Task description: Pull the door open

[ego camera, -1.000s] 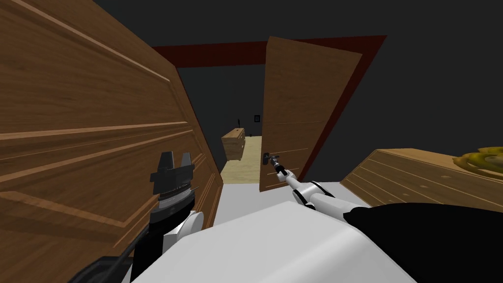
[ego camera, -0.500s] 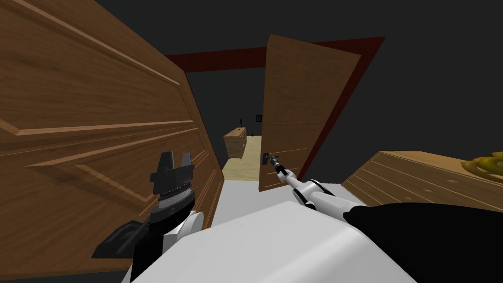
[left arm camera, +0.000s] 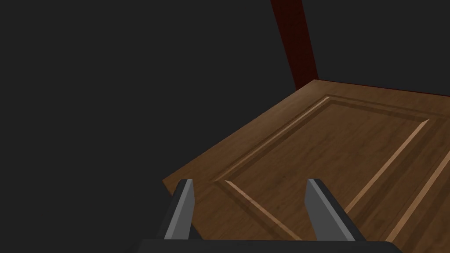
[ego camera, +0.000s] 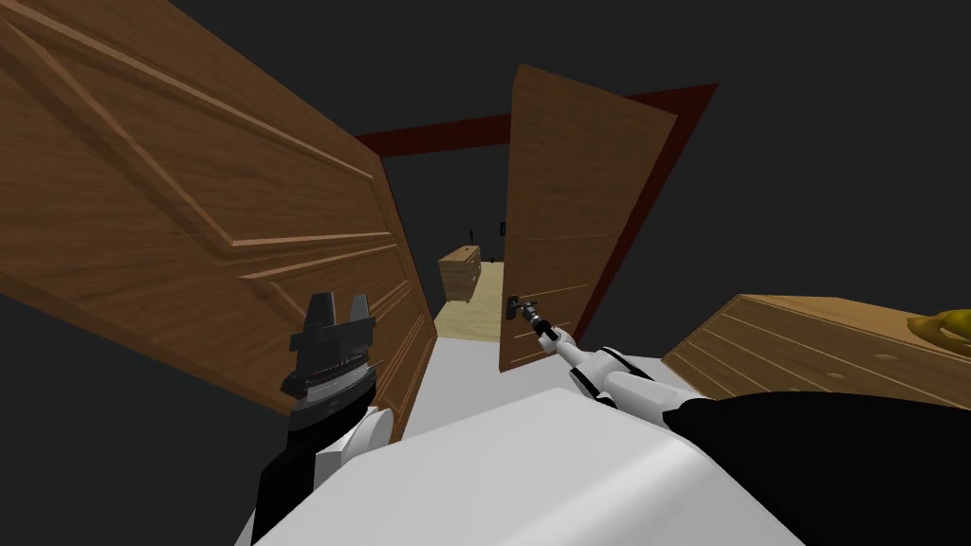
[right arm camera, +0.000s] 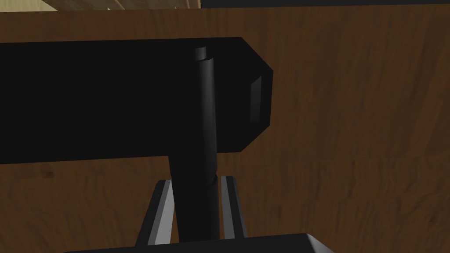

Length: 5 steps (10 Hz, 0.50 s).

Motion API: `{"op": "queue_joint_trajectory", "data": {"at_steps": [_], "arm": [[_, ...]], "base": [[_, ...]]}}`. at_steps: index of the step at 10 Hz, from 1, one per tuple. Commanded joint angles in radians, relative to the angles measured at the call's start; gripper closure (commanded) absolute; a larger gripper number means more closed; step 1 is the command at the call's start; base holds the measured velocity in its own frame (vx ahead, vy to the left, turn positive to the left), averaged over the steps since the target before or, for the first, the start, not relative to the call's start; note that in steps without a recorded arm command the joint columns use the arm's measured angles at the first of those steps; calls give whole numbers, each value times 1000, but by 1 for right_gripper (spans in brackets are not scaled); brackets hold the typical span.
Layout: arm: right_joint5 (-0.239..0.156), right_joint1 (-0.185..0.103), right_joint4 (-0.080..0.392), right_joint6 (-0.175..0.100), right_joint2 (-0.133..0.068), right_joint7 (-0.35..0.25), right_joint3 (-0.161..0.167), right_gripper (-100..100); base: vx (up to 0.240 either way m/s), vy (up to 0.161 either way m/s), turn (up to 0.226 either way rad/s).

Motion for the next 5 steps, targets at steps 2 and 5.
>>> {"op": "queue_joint_trajectory", "data": {"at_steps": [2, 5], "arm": [[5, -1, 6, -11, -6, -16, 13, 100], [28, 6, -1, -46, -24, -67, 60, 100]], "base": [[-160, -88, 92], [-194, -115, 79]]}}
